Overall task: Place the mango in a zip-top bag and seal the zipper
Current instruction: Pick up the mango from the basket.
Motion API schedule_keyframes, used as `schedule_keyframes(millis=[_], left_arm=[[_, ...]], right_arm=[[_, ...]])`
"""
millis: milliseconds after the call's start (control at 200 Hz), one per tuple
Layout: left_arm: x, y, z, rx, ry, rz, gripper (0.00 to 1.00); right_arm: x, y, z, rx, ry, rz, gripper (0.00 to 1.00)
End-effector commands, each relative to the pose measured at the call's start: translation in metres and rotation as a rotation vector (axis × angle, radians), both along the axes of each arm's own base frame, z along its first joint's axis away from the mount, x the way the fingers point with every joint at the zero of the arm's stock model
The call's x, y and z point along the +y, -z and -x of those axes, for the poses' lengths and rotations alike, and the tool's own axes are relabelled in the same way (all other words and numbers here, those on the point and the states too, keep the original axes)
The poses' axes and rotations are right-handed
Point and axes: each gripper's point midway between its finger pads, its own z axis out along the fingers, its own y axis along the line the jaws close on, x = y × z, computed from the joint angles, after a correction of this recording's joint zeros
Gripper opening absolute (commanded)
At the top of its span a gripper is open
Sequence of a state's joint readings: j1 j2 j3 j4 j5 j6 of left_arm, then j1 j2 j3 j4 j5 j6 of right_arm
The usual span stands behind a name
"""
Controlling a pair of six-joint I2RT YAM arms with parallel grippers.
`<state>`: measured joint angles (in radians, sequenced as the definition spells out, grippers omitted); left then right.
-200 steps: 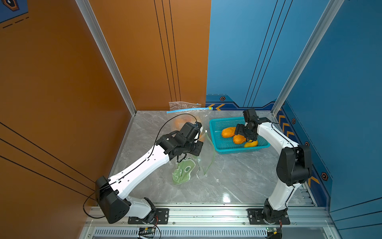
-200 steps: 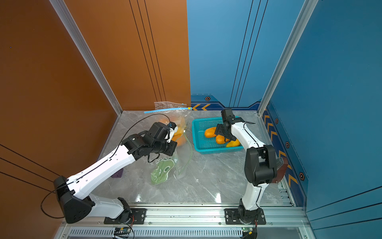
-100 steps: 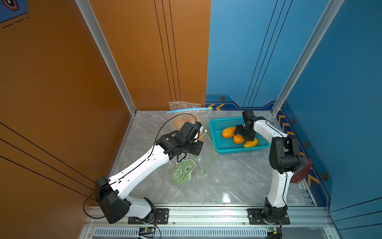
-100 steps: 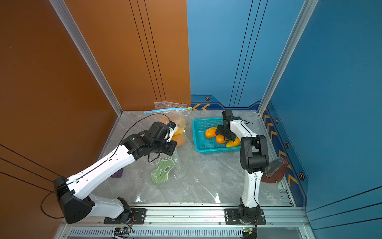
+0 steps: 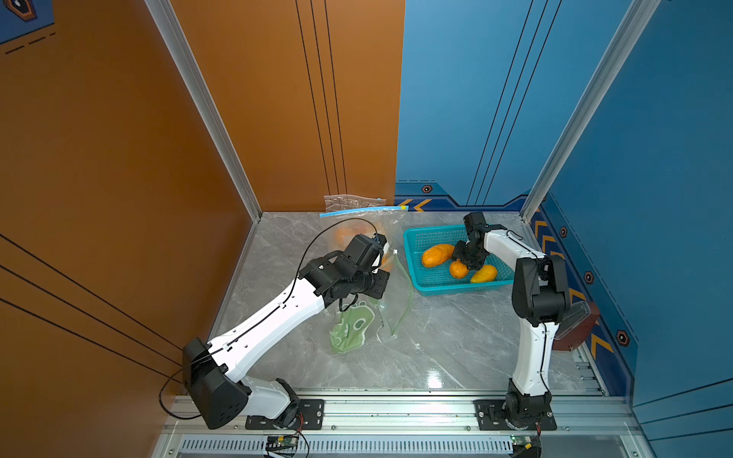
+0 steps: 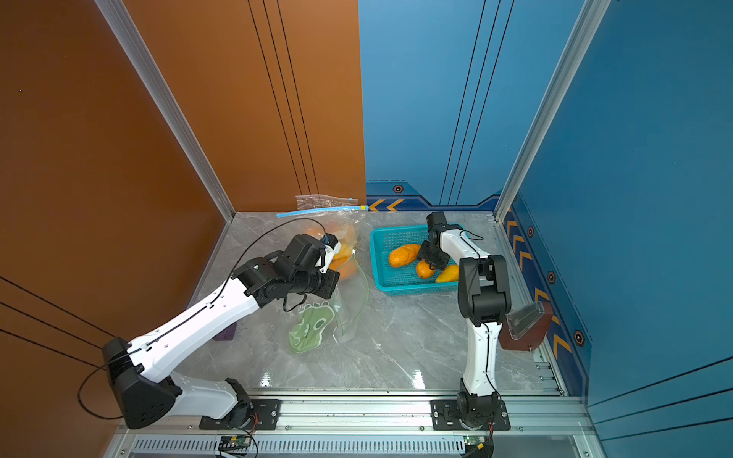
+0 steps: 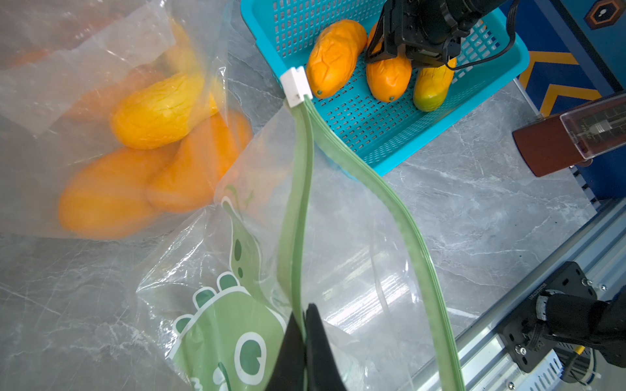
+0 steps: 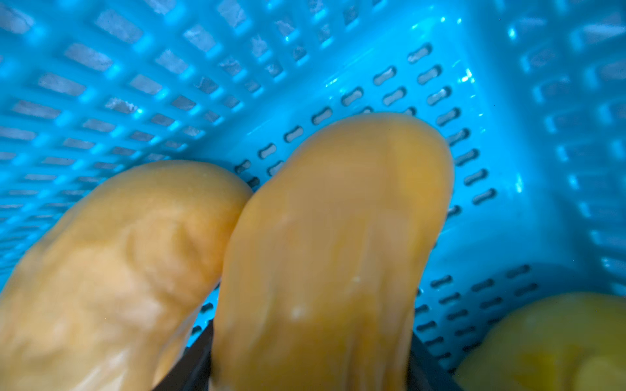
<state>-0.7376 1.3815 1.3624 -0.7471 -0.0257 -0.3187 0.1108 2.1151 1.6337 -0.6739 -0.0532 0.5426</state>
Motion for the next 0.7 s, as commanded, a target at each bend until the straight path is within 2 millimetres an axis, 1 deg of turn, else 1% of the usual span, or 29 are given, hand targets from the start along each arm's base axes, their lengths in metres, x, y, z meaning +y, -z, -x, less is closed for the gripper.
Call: schedule_keyframes(millis=[0, 45, 85, 155, 210, 300, 370, 395, 460, 510, 525, 576, 641, 691], left_arm=[[0.001, -0.003, -0.001, 0.000, -0.011, 0.031, 0.00], [0.001, -0.003, -0.001, 0.001, -0.011, 0.031, 0.00], [0.000, -0.004, -0.001, 0.002, -0.011, 0.034, 0.00], [-0.001, -0.004, -0.002, 0.004, -0.009, 0.039, 0.00], [-0.002, -0.002, -0.002, 0.008, -0.011, 0.039, 0.00], [-0.003, -0.002, -0.003, 0.010, -0.013, 0.044, 0.00], [-0.004, -0.002, -0.003, 0.009, -0.016, 0.051, 0.00], [-0.004, -0.002, -0.004, 0.009, -0.018, 0.052, 0.00], [-0.005, -0.003, -0.005, 0.009, -0.020, 0.056, 0.00], [-0.005, -0.004, -0.006, 0.010, -0.022, 0.061, 0.00], [-0.006, -0.003, -0.006, 0.012, -0.023, 0.061, 0.00], [-0.007, -0.004, -0.007, 0.013, -0.021, 0.069, 0.00], [-0.010, -0.004, -0.008, 0.020, -0.018, 0.075, 0.00], [-0.011, -0.003, -0.009, 0.024, -0.017, 0.079, 0.00]], right_arm=[[0.000, -0.042, -0.002, -0.104, -0.003, -0.019, 0.48], [-0.001, -0.054, 0.000, -0.134, -0.007, -0.022, 0.42], [0.001, -0.071, 0.002, -0.181, -0.017, -0.031, 0.39], [0.005, -0.096, 0.007, -0.257, -0.031, -0.039, 0.38], [0.009, -0.119, 0.013, -0.334, -0.047, -0.045, 0.36], [0.023, -0.156, 0.024, -0.473, -0.082, -0.073, 0.32], [0.040, -0.185, 0.035, -0.589, -0.126, -0.108, 0.30], [0.052, -0.193, 0.041, -0.626, -0.154, -0.123, 0.30], [0.076, -0.221, 0.055, -0.758, -0.215, -0.152, 0.30], [0.099, -0.236, 0.070, -0.854, -0.278, -0.173, 0.31], [0.105, -0.244, 0.075, -0.893, -0.294, -0.180, 0.31], [0.123, -0.260, 0.090, -0.987, -0.343, -0.196, 0.32], [0.144, -0.272, 0.108, -1.068, -0.392, -0.225, 0.32], [0.158, -0.277, 0.119, -1.106, -0.425, -0.256, 0.32]])
